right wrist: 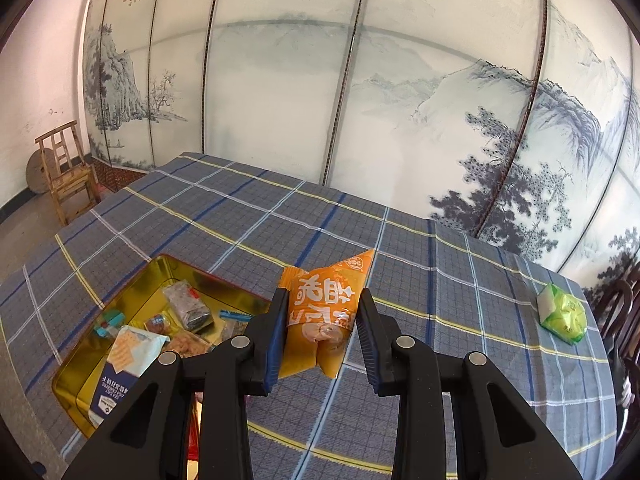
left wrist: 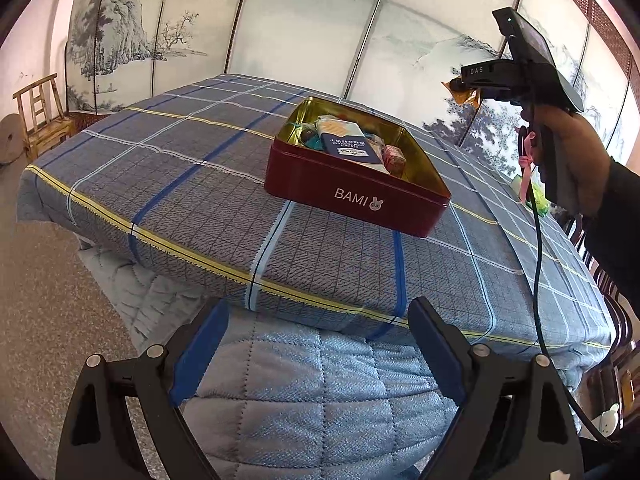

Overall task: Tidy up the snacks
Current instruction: 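Carry the orange packet over the tin and lower it inside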

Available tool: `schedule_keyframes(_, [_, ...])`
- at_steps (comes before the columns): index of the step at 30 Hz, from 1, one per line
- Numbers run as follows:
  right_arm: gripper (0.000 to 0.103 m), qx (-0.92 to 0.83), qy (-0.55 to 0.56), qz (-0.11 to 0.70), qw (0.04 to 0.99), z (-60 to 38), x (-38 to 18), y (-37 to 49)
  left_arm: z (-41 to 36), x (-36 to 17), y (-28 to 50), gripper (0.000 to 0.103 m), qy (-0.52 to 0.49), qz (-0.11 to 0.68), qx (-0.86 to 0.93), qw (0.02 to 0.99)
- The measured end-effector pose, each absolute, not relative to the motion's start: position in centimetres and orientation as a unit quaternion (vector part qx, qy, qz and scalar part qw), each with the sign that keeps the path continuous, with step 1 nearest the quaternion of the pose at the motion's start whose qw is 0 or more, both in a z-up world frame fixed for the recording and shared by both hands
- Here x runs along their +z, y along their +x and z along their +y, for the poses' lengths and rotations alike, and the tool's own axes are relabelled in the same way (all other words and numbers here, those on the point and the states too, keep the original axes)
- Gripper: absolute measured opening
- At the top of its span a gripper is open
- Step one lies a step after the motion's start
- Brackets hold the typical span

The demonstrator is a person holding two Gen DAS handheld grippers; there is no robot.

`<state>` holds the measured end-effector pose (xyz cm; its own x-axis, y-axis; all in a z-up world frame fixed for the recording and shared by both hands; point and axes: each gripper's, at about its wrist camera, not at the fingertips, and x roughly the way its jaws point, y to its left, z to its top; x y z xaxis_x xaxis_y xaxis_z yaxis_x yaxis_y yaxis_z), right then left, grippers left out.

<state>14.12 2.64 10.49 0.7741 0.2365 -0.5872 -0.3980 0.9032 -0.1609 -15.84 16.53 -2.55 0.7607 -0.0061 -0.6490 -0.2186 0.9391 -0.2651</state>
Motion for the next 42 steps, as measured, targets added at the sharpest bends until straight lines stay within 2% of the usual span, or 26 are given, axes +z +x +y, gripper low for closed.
schedule_keyframes(14, [0.034,0.202,-0.151,0.297,0.921,5.4,9.5,12.4,17.1,-2.9,-16.2,0.089,-0.173,0.342,0.062,0.922])
schedule_keyframes(42, [0.035,0.266,-0.163,0.364,0.877,8.5,1.5,6.6,17.9,-3.9,-16.5,0.089,-0.18,0.35,0.078,0.916])
